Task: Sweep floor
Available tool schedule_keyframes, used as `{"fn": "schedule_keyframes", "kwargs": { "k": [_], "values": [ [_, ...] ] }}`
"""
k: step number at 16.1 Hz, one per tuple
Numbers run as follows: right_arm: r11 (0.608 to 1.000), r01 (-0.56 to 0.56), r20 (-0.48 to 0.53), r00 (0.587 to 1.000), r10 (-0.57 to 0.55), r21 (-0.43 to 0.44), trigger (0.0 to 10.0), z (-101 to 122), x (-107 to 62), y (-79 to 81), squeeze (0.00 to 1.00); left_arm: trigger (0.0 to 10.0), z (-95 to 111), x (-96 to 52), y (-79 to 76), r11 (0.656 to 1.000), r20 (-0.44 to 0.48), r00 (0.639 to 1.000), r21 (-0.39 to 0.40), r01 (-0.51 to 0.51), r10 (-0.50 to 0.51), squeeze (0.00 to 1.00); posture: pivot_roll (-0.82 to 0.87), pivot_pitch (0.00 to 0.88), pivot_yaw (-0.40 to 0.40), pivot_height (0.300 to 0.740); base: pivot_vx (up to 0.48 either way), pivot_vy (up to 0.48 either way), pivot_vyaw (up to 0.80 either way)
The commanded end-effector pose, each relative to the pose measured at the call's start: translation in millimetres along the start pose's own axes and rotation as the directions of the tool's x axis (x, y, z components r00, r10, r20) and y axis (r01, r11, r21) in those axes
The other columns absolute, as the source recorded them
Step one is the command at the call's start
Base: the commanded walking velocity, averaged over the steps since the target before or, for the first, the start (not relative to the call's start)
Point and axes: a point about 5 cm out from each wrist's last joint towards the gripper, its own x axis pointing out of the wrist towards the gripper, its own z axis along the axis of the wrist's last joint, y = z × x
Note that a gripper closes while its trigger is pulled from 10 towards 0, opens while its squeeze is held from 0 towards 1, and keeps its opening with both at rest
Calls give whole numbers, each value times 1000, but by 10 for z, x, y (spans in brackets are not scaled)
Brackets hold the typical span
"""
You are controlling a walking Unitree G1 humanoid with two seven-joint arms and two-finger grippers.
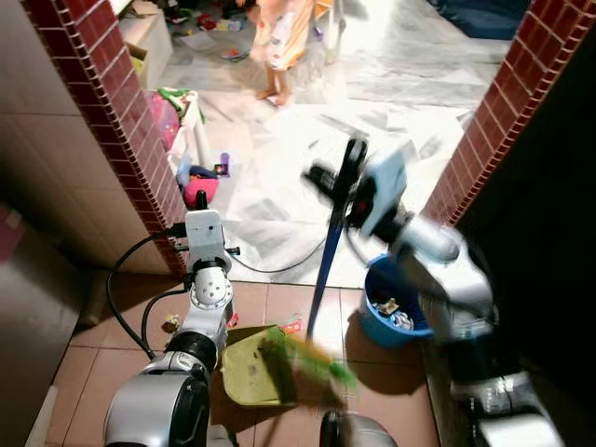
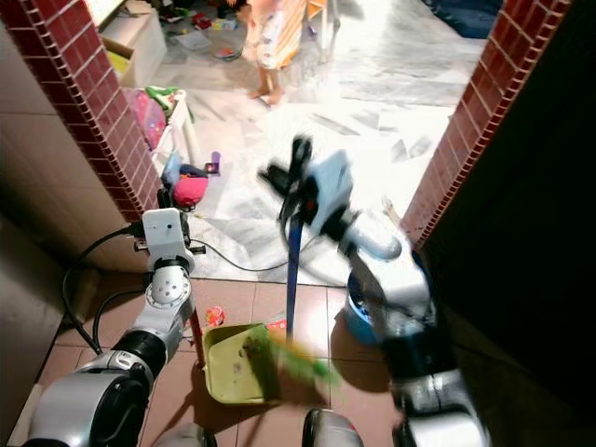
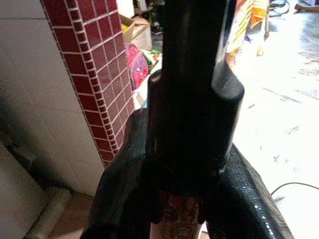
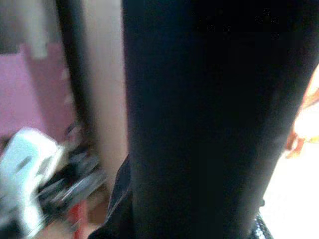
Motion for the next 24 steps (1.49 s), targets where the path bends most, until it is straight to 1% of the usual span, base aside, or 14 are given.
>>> {"fn": "schedule_keyframes", "kwargs": {
  "k": [1,2,3,6,7,10,14,15,16,17,18,21,22,24],
  "values": [
    [997,51,67,997,-46,-64,10000,151,16,-100,0,10000,-266,-129,-52,999,-146,989,14,39,-36,0,-166,18,-24,740,0,0,0],
    [983,165,58,985,-160,-87,10000,106,26,-250,0,10000,-256,-123,-54,999,-142,989,16,39,-37,0,-157,13,-25,740,0,0,0],
    [968,232,38,973,-230,-95,10000,35,46,-297,0,10000,-253,-117,-41,1000,-142,990,15,25,-23,0,-151,9,-23,740,0,0,0],
    [964,228,33,974,-225,-134,10000,-117,121,-192,0,10000,-261,-108,-6,1000,-151,989,17,7,-4,0,-140,0,-17,740,0,0,0],
    [970,198,26,980,-196,-139,10000,-203,141,-117,0,10000,-262,-106,-1,1000,-153,988,17,6,-4,0,-138,0,-15,740,0,0,0],
    [986,113,-46,992,-120,-127,10000,-664,178,267,0,10000,-273,-104,-16,999,-170,985,20,27,-23,0,-124,0,-13,740,0,0,0],
    [997,51,-20,998,-52,-59,10000,-720,345,571,0,10000,-280,-97,8,1000,-181,983,11,11,-9,0,-114,0,-23,740,0,0,0],
    [1000,-26,-26,999,26,-18,10000,-732,361,651,0,10000,-284,-96,21,1000,-185,983,6,2,-1,0,-114,0,-24,740,0,0,0],
    [985,-166,-68,984,163,-44,10000,-752,337,724,0,10000,-267,-82,28,1000,-178,984,4,1,0,0,-118,0,-25,740,0,0,0],
    [977,-205,-76,977,200,-59,10000,-749,328,738,0,10000,-256,-75,28,1000,-174,985,4,1,-1,0,-121,0,-22,740,0,0,0],
    [938,-328,-103,943,318,-110,10000,-710,270,739,0,10000,-218,-44,31,1000,-167,986,-1,4,-4,0,-139,14,-4,740,0,0,0],
    [831,-510,-231,855,464,-223,10000,-639,43,664,0,10000,-82,29,-20,998,-122,991,-33,46,-49,0,-166,53,17,740,0,0,0],
    [822,-524,-239,847,475,-223,10000,-631,21,665,0,10000,-66,38,-22,998,-117,992,-39,47,-51,0,-166,53,17,740,0,0,0],
    [787,-589,-274,800,534,-184,10000,-514,-179,644,0,10000,134,142,-28,991,-38,992,-63,118,-120,0,-159,100,20,740,0,0,0]
  ]
}}
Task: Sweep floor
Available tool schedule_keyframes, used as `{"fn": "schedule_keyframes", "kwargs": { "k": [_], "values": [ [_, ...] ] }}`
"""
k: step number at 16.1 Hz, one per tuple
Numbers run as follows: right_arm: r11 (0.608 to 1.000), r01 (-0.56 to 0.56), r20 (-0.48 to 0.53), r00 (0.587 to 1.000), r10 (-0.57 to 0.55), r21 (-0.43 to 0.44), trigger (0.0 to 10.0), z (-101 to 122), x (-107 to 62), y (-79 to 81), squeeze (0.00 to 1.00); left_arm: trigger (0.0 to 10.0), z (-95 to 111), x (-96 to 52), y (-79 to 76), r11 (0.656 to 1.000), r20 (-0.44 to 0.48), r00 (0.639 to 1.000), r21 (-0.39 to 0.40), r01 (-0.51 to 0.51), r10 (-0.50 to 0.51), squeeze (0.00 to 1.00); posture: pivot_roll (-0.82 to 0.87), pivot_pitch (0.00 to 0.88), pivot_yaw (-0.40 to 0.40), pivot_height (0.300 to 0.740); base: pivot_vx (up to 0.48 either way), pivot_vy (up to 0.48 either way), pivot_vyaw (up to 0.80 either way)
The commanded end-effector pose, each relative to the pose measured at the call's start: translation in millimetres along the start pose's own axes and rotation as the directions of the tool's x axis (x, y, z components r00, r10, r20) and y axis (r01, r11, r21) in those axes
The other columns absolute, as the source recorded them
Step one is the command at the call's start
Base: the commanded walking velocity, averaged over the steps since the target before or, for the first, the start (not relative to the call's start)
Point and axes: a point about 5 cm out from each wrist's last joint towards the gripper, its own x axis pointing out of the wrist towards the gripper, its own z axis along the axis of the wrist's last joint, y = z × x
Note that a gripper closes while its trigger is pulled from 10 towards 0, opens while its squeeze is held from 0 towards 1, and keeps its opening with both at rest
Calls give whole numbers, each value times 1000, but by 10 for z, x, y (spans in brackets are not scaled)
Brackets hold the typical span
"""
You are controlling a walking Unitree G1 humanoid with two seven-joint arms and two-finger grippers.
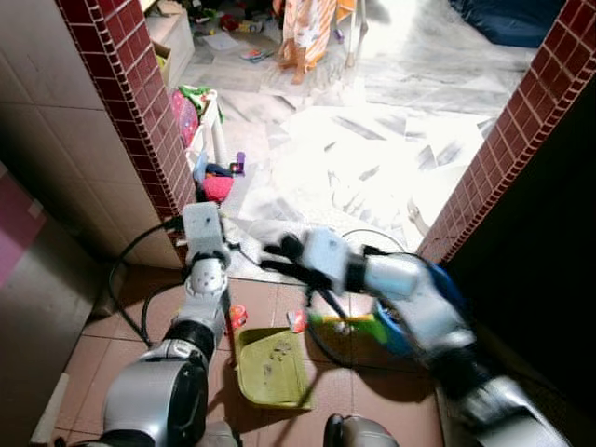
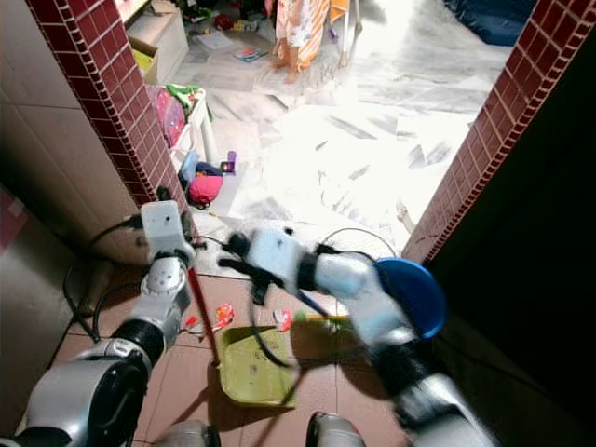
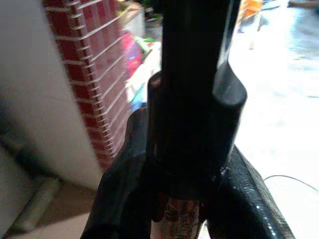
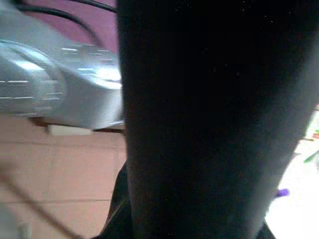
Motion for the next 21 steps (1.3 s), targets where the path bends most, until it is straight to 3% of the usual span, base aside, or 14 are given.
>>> {"fn": "schedule_keyframes", "kwargs": {
  "k": [1,3,4,5,8,9,10,13,17,18,21],
  "values": [
    [999,-47,5,999,47,5,10000,111,-53,9,0,10000,105,49,-20,999,27,999,-7,37,-37,0,-144,131,23,740,0,0,0],
    [994,-8,77,997,-1,112,10000,202,-108,-29,0,10000,195,61,64,1000,85,996,-11,22,-21,0,-125,149,26,740,0,0,0],
    [987,60,117,990,-78,147,10000,250,-88,-108,0,10000,239,55,100,1000,122,992,-10,16,-14,0,-112,146,33,740,0,0,0],
    [982,138,142,977,-157,130,10000,296,-74,-196,0,10000,270,50,151,1000,145,989,7,-14,13,0,-106,141,37,740,0,0,0],
    [926,299,273,894,-356,231,10000,546,-40,-449,0,10000,436,0,244,1000,238,971,-16,-25,28,0,-75,116,39,740,0,0,0],
    [883,395,302,835,-461,255,10000,629,-60,-614,0,10000,490,-33,237,1000,258,966,-26,-17,23,0,-62,112,35,740,0,0,0],
    [872,417,308,820,-483,255,10000,650,-64,-650,0,10000,502,-40,236,999,262,965,-31,-15,23,0,-60,113,35,740,0,0,0],
    [760,554,343,680,-648,339,10000,786,-147,-932,0,10000,496,-150,87,995,251,966,-64,79,-60,0,-41,119,34,740,0,0,0],
    [720,593,325,644,-693,361,10000,733,-184,-959,0,10000,566,-178,-2,983,258,958,-95,157,-128,0,-42,112,39,740,0,0,0],
    [689,618,330,605,-724,378,10000,750,-219,-999,0,10000,568,-174,0,982,245,959,-93,166,-139,0,-50,108,43,740,0,0,0],
    [543,694,339,425,-839,474,10000,909,-436,-1242,0,10000,522,-154,-49,977,213,961,-85,196,-175,0,-70,92,45,740,0,0,0]
  ]
}}
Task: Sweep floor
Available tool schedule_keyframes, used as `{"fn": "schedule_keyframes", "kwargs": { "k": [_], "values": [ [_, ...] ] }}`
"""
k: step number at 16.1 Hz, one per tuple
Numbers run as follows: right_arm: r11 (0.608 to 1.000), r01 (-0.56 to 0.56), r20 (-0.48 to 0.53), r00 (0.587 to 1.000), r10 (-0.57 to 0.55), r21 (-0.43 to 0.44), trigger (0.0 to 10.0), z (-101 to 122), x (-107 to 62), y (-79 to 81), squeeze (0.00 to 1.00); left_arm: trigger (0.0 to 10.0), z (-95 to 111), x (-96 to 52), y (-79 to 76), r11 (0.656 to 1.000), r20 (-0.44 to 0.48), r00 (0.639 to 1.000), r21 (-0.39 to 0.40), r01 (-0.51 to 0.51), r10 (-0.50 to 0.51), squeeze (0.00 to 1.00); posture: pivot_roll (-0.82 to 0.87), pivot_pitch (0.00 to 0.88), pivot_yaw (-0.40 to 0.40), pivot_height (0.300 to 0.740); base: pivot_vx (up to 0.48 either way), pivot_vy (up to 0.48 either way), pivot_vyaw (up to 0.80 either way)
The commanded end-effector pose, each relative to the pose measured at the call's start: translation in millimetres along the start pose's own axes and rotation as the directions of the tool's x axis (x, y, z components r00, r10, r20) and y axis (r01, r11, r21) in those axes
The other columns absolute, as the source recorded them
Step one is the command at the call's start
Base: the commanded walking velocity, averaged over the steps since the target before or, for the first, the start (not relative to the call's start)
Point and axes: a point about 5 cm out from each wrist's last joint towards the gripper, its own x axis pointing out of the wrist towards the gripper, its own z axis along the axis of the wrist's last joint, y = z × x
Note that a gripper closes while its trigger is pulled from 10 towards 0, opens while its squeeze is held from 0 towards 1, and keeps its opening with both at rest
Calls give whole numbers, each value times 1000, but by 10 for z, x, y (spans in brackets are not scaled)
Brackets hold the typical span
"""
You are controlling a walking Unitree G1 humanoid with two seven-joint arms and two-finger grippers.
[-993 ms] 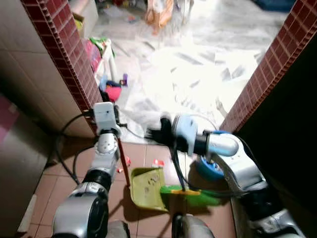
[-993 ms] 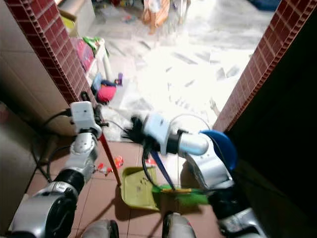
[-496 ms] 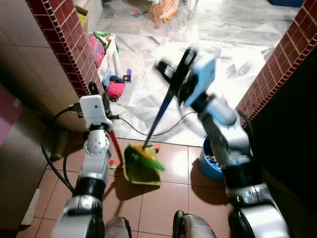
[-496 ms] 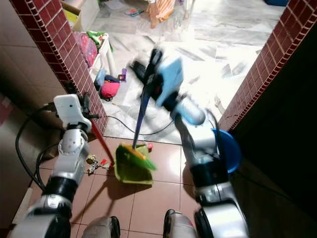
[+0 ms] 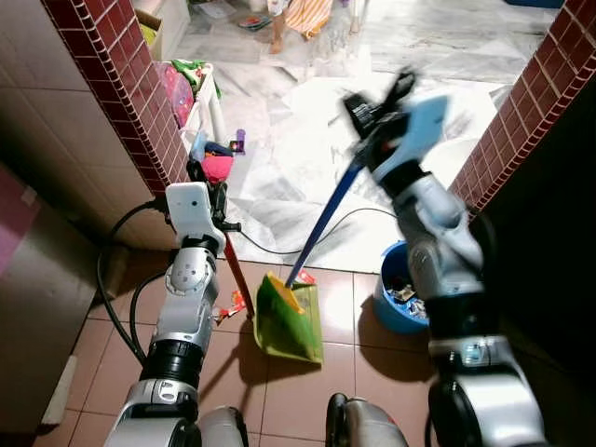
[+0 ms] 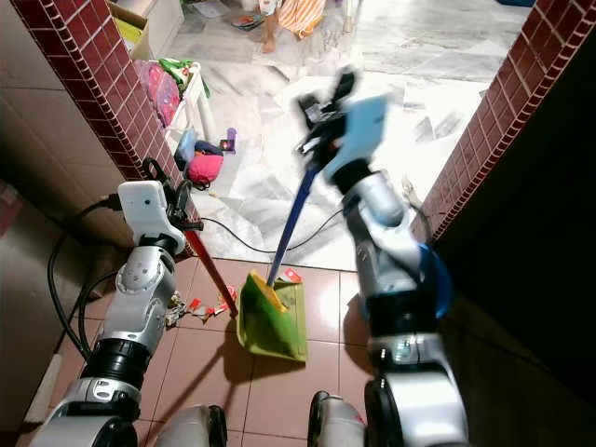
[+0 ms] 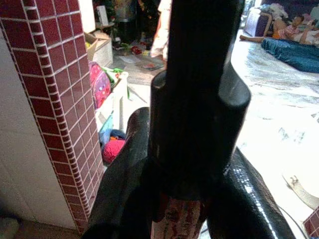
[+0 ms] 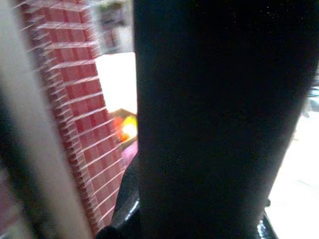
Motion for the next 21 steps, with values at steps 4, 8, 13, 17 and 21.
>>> {"fn": "schedule_keyframes", "kwargs": {
  "k": [4,8,13,17,21],
  "values": [
    [984,175,208,962,-176,23,10000,526,202,-253,0,10000,-9,12,-132,998,-11,999,-34,48,-49,0,-79,84,33,740,0,0,0],
    [966,194,205,966,-158,-168,10000,470,171,-266,0,10000,-78,-27,-161,998,-40,998,-31,57,-58,0,-82,84,30,740,0,0,0],
    [937,195,153,976,-156,-289,10000,219,20,-229,0,10000,-199,-83,-154,996,-108,990,12,88,-87,0,-88,90,38,740,0,0,0],
    [916,186,42,982,-183,-356,10000,-113,-212,-195,0,10000,-166,-163,-137,993,-78,990,13,121,-120,0,-76,101,37,740,0,0,0],
    [931,199,-110,964,-242,-306,10000,-477,-460,-111,0,10000,-155,-232,-117,987,-74,986,50,153,-149,0,-64,113,37,740,0,0,0]
  ]
}}
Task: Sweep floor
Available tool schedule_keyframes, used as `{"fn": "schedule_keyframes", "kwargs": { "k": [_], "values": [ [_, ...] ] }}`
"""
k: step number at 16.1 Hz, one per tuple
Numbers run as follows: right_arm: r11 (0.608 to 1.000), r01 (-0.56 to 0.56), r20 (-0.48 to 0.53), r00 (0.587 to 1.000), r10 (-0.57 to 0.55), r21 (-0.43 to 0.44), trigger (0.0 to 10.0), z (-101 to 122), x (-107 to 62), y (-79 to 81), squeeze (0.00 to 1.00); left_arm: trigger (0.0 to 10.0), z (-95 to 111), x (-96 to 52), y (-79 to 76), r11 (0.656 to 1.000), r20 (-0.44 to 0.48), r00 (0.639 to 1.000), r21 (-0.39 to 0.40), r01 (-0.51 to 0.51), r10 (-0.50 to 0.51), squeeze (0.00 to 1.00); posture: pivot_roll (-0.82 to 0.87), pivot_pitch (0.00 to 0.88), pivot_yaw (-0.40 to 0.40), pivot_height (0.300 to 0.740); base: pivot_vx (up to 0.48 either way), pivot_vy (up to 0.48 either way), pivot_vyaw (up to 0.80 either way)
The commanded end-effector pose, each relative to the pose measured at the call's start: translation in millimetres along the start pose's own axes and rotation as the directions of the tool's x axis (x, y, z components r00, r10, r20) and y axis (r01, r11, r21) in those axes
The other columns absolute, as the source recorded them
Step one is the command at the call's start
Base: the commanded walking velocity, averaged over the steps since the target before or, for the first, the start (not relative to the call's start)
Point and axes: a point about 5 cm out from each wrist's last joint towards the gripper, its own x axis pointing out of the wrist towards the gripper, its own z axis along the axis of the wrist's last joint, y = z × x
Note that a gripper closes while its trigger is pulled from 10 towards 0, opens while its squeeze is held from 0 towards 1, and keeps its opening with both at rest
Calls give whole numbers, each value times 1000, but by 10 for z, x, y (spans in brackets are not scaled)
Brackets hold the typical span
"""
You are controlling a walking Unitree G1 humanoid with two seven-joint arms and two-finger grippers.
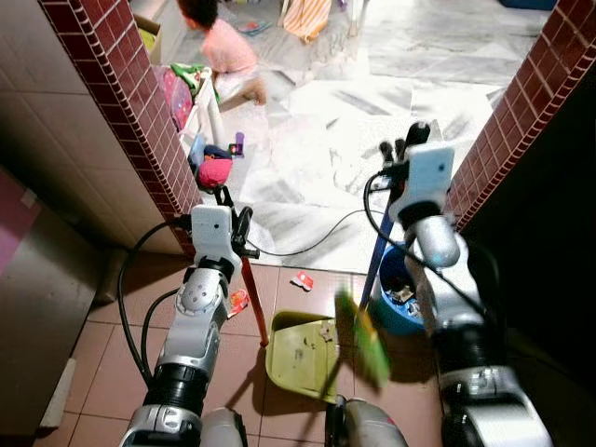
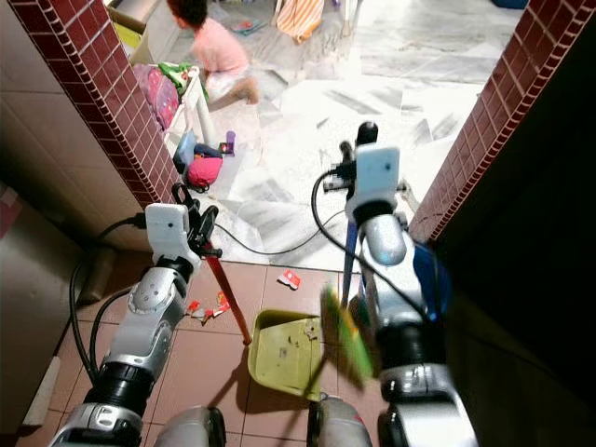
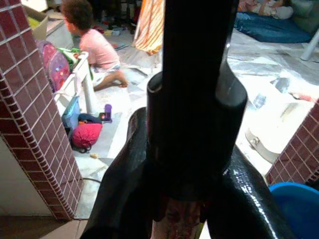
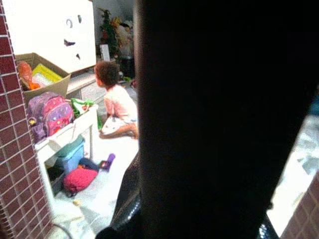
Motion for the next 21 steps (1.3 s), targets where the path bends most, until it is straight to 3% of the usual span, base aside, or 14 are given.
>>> {"fn": "schedule_keyframes", "kwargs": {
  "k": [1,4,8,11,12,13,14,19,21],
  "values": [
    [999,-8,-22,1000,9,33,10000,-12,-27,83,0,10000,45,-1,29,999,13,1000,53,-4,3,0,-63,116,39,740,0,0,0],
    [993,3,-86,996,7,121,10000,-74,-55,166,0,10000,-39,24,35,997,-62,997,75,-31,36,0,-65,128,39,740,0,0,0],
    [938,66,-111,993,-30,341,10000,152,105,60,0,10000,-78,109,-41,997,-95,994,56,-52,57,0,-87,130,35,740,0,0,0],
    [925,82,-90,995,-52,371,10000,235,144,-59,0,10000,-92,110,-59,997,-101,992,39,-66,69,0,-94,127,34,740,0,0,0],
    [925,85,-91,994,-55,371,10000,235,144,-72,0,10000,-98,108,-57,997,-103,992,38,-70,73,0,-94,127,34,740,0,0,0],
    [956,74,-79,995,-54,283,10000,227,130,-137,0,10000,-104,110,-45,996,-104,991,31,-85,88,0,-94,125,31,740,0,0,0],
    [989,43,-14,999,-42,142,10000,283,118,-185,0,10000,-95,118,-40,996,-98,991,24,-86,88,0,-93,124,29,740,0,0,0],
    [998,45,140,989,-50,40,10000,471,74,-271,0,10000,-58,112,-28,996,-71,994,9,-83,84,0,-93,113,24,740,0,0,0],
    [996,67,55,996,-71,66,10000,224,-23,-267,0,10000,-50,95,-5,995,-67,994,-32,-89,87,0,-77,92,24,740,0,0,0]
  ]
}}
